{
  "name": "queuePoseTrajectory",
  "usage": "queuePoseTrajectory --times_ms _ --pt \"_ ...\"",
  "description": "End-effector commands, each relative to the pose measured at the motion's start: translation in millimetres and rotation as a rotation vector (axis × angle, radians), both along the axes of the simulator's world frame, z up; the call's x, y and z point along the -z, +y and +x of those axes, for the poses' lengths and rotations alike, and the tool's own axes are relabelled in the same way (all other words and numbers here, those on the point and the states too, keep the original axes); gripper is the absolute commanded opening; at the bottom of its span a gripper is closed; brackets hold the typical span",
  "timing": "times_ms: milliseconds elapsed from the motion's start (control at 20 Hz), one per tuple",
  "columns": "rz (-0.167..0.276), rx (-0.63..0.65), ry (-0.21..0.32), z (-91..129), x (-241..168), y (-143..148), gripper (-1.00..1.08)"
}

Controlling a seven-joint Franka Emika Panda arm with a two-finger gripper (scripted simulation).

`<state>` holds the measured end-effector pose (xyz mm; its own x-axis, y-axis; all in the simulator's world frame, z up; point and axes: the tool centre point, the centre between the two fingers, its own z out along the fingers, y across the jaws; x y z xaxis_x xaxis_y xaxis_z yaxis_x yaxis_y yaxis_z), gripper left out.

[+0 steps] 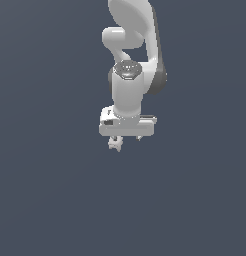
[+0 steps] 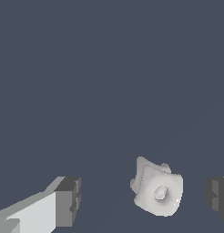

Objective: Pick up the object and move it to a goal position.

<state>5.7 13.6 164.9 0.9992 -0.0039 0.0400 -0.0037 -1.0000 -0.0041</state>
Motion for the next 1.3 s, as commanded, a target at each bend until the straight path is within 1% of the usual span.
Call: queuePoseTrajectory --times_ms 0,150,450,750,1000,1250 --pt "0.0 0.0 0.0 0 0 0 1.0" --pt "0.0 0.01 -0.003 1 -2 -5 1.0" --pt "-0.001 0.056 -0.021 7 -15 -31 1.0" --pt "-0.001 0.059 -0.021 6 -14 -32 1.0" --pt "0.001 0.098 -0.01 -4 2 -36 1.0" --pt "0.003 0.17 0.009 -24 31 -41 1.0"
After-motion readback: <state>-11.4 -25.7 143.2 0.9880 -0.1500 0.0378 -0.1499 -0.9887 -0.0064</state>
